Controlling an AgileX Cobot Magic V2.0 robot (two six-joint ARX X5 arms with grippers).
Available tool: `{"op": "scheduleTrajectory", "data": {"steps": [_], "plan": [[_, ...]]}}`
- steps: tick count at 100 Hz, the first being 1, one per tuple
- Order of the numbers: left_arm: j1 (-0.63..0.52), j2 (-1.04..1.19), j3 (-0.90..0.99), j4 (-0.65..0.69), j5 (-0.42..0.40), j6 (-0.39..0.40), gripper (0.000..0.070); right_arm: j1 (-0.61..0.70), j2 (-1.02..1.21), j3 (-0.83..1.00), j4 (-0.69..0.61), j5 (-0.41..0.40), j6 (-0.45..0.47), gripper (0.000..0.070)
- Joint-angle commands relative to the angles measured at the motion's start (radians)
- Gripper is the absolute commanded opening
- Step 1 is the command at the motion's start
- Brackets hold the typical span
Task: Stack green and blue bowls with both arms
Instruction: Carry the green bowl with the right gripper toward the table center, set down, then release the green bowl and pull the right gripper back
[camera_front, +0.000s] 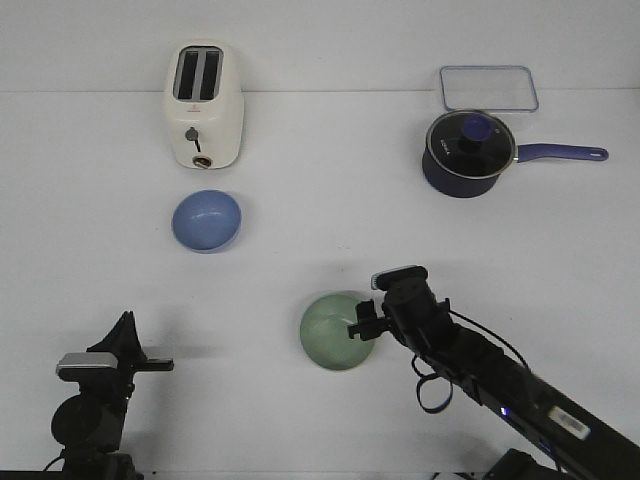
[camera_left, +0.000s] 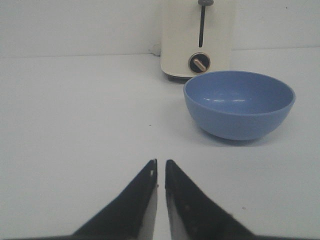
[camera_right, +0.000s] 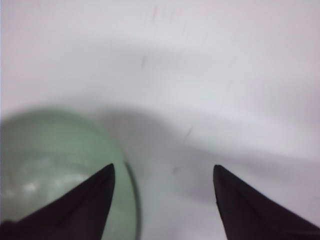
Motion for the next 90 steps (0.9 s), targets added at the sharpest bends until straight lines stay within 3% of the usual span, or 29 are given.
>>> {"op": "scheduleTrajectory", "data": {"steps": [1,25,42,71,78,90], "plan": [[0.002,-0.001,-0.02,0.01,0.001,-0.002,0.0012,0.008,-0.068,0.01,0.005,0.014,-0.052,0.0415],[0.002,-0.001,-0.02,0.01,0.001,-0.002,0.0012,0.083,-0.396,-0.078,-0.004,0.11,-0.154,0.0363],[0.002,-0.001,-0.02,0.01,0.001,0.012,0.0012,0.166,-0.598,-0.218,0.018,0.181,-0.163,0.0347],[0.002,-0.001,-0.02,0.029,0.001,0.011,0.0012,0.199,-0.728,-0.278,0.045,0.183,-0.154,0.0347],[0.002,-0.001,-0.02,0.055,0.002,-0.015,0.0012,0.199,-0.727,-0.278,0.044,0.183,-0.154,0.0347],[0.002,-0.001,-0.02,0.064,0.013,-0.158,0.0012,0.199,-0.727,-0.278,0.042,0.183,-0.154,0.0347]]}}
